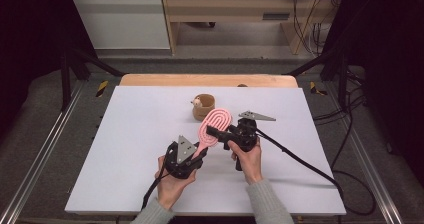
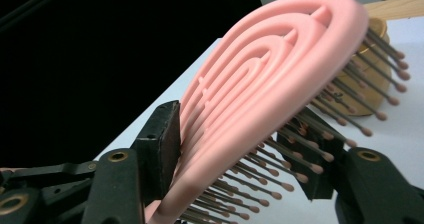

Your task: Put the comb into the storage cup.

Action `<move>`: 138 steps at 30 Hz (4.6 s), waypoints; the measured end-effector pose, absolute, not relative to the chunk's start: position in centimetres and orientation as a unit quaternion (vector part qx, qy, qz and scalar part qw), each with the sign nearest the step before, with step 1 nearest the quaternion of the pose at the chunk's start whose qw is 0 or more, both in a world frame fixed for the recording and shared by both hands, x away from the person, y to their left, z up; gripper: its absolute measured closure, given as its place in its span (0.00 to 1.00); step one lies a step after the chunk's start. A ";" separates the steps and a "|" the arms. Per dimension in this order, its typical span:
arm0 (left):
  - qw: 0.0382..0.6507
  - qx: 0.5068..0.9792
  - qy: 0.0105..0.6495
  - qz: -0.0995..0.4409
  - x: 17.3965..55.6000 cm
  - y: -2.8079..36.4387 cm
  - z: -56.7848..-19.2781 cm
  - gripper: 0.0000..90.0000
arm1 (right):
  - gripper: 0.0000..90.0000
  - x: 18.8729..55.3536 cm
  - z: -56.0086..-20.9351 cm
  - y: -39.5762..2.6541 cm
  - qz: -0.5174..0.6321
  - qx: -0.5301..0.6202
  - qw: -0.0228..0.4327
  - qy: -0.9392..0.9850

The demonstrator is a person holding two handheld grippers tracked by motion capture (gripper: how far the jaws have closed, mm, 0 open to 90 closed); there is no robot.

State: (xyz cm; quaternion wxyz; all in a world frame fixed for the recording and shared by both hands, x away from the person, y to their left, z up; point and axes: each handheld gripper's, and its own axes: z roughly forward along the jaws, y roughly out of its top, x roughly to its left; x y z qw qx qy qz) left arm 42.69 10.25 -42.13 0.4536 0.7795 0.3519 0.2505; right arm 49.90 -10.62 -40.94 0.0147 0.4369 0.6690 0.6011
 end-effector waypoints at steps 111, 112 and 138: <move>0.507 0.785 0.307 0.180 44.8 13.1 -39.3 0.05 | 0.69 49.4 -36.9 -13.7 0.623 0.414 0.039 0.663; 0.507 0.785 0.308 0.178 44.9 13.4 -39.4 0.05 | 0.69 49.4 -36.8 -13.8 0.623 0.413 0.041 0.663; 0.507 0.771 0.346 0.170 44.9 21.0 -42.2 0.03 | 0.69 49.8 -35.2 -14.4 0.614 0.412 0.070 0.670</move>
